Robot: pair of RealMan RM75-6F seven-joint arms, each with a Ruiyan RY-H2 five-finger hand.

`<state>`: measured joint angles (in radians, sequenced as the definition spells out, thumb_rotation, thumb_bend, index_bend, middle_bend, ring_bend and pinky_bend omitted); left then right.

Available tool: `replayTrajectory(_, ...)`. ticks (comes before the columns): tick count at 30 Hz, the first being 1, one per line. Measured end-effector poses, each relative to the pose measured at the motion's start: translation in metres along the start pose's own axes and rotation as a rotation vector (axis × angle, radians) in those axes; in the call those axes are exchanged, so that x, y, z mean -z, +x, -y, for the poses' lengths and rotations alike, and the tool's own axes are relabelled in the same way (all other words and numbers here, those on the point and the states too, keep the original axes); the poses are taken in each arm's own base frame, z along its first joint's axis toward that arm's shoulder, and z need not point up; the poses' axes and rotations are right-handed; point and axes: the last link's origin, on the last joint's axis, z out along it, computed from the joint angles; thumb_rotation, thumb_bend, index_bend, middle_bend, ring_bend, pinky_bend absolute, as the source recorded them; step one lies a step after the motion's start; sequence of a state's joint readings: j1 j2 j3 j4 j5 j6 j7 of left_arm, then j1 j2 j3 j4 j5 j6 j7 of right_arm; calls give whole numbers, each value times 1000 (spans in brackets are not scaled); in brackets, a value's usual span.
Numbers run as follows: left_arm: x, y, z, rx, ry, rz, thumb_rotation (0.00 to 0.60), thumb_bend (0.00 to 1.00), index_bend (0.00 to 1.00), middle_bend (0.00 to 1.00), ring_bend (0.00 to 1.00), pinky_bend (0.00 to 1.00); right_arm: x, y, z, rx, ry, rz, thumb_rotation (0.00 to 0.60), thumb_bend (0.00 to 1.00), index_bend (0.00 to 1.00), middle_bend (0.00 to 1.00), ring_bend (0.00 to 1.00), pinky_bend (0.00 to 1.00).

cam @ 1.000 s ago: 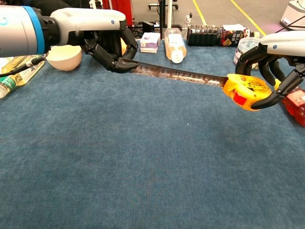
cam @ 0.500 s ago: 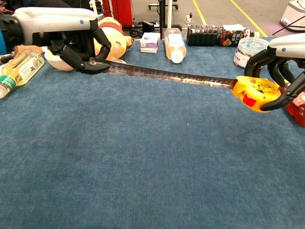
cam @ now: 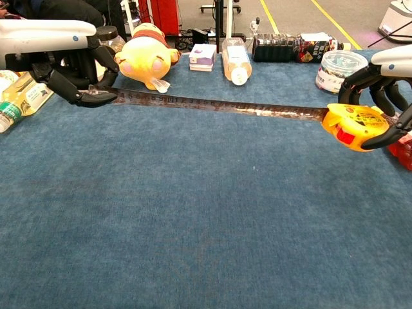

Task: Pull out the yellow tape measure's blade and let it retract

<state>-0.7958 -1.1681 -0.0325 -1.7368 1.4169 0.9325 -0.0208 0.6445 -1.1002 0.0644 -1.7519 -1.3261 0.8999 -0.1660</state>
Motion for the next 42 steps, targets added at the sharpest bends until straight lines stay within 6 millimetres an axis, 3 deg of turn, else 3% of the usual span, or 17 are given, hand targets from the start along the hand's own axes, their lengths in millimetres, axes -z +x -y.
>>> replayTrajectory(8,6,-3,6,7,12,1,440,390,694,1000,1000,982,1,-1,1,3,2,5,445,270,607,639,617,606)
replayTrajectory(23,-3,-4,0,16,-5,-4,441,386,695,1000,1000,982,0,1,6,1,12,4,443,270,608,640,617,607)
replayTrajectory(42,-46,-10,-43,44,-88,-11,445,369,695,1000,1000,974,-5,6,24,-11,51,-15,442,269,608,640,617,607)
